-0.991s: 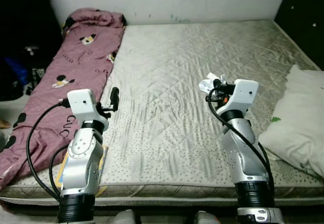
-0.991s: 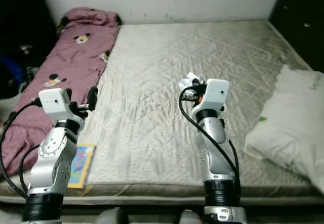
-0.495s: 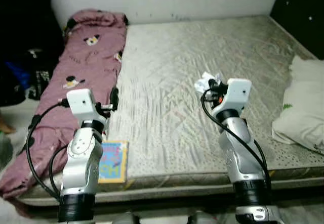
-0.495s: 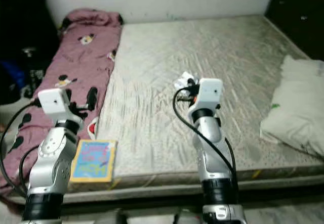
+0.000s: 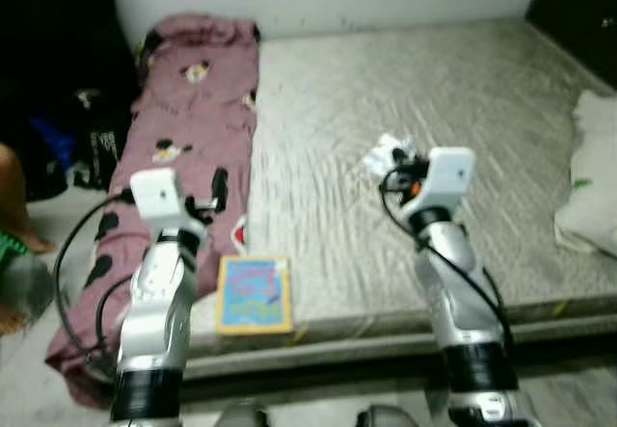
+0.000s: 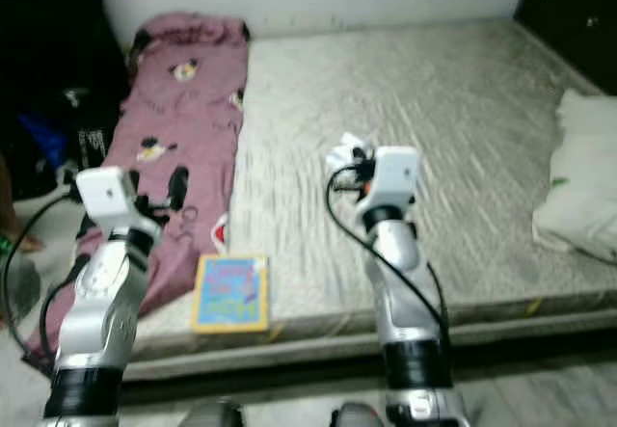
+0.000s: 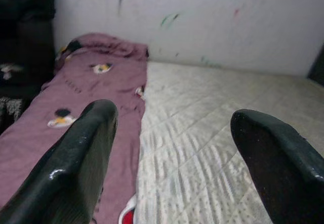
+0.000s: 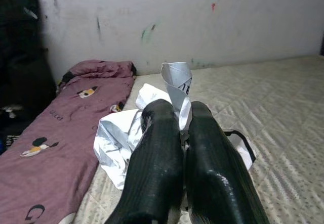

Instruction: Clean up the room

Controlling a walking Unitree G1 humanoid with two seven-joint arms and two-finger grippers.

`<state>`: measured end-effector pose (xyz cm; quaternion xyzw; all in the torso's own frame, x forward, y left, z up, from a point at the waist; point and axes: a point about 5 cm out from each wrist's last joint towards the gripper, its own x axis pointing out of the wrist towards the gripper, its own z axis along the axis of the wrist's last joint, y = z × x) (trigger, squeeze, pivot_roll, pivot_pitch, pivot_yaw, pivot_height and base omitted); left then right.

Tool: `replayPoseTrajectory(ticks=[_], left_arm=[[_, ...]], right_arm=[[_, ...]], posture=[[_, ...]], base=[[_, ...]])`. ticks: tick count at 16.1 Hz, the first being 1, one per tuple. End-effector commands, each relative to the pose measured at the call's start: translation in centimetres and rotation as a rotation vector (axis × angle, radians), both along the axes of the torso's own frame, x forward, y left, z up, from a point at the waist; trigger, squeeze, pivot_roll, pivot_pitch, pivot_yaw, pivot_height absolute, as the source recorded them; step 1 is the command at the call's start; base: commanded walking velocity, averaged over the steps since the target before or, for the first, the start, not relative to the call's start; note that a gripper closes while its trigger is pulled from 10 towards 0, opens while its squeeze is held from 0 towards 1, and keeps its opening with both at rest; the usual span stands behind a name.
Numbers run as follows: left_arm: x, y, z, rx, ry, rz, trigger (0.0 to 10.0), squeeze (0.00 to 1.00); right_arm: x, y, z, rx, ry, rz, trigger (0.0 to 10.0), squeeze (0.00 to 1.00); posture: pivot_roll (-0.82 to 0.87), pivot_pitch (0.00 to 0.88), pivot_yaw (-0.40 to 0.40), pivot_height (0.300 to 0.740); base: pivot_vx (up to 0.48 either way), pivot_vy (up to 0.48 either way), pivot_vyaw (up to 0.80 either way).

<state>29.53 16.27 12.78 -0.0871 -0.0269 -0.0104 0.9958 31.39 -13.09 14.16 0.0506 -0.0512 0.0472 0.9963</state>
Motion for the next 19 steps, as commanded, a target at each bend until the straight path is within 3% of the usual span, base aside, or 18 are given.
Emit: replayPoseTrajectory(ticks=[1, 15, 19], left_arm=[[-0.1, 1.0, -0.1, 0.015, 0.011, 0.03, 10.0, 0.0], [0.3, 1.1, 0.1, 0.001, -0.003, 0.042, 10.0, 0.0], [-0.2, 2.0, 0.0, 0.075, -0.007, 0.087, 10.0, 0.0]], right_arm=[[0.1, 1.2, 0.6, 0.014, -0.02, 0.05, 10.0, 0.0], [0.4, 1.6, 0.9, 0.026, -0.033, 0.077, 10.0, 0.0], [0.4, 1.8, 0.8, 0.024, -0.033, 0.077, 10.0, 0.0]], posture=[[-0.12, 0.0, 0.042, 0.74], [-0.12, 0.0, 0.041, 0.74], [-0.1, 0.0, 0.039, 0.74]], base=[[0.0, 0.48, 0.0], [0.0, 0.48, 0.0], [0.0, 0.24, 0.0]])
